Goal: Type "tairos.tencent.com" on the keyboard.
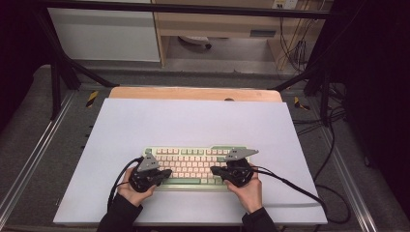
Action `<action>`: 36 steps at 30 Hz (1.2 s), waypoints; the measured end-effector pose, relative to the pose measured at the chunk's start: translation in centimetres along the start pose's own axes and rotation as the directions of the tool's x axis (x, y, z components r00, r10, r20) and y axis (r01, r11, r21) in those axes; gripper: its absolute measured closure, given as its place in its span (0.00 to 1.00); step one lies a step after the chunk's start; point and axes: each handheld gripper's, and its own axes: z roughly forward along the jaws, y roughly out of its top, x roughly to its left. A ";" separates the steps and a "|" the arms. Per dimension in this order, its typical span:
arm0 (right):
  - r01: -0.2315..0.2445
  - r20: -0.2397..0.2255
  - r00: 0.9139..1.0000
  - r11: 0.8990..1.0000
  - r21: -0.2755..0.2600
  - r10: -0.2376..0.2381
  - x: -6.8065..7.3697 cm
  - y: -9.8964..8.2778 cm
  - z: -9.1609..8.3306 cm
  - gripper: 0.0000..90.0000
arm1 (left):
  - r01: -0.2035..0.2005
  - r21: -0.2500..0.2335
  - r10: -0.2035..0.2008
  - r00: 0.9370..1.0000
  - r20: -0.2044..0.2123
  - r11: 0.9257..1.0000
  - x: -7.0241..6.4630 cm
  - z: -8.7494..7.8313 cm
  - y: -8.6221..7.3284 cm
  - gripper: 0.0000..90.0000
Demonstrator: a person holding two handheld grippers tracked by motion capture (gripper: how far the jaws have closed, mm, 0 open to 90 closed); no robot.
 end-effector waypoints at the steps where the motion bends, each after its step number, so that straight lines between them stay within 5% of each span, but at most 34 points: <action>1: -0.001 0.000 1.000 1.000 0.000 0.001 0.0 0.0 0.0 1.00 | 0.000 -0.002 0.000 1.000 -0.002 1.000 0.0 -0.1 0.0 1.00; 22: -0.001 -0.003 1.000 1.000 0.000 0.001 0.0 0.0 0.1 1.00 | 0.017 -0.026 -0.018 1.000 -0.022 1.000 1.1 -1.5 1.2 1.00; 36: -0.001 -0.003 1.000 1.000 0.001 0.001 0.0 0.0 0.0 1.00 | 0.046 0.000 -0.046 0.997 -0.055 0.999 2.3 0.1 1.8 1.00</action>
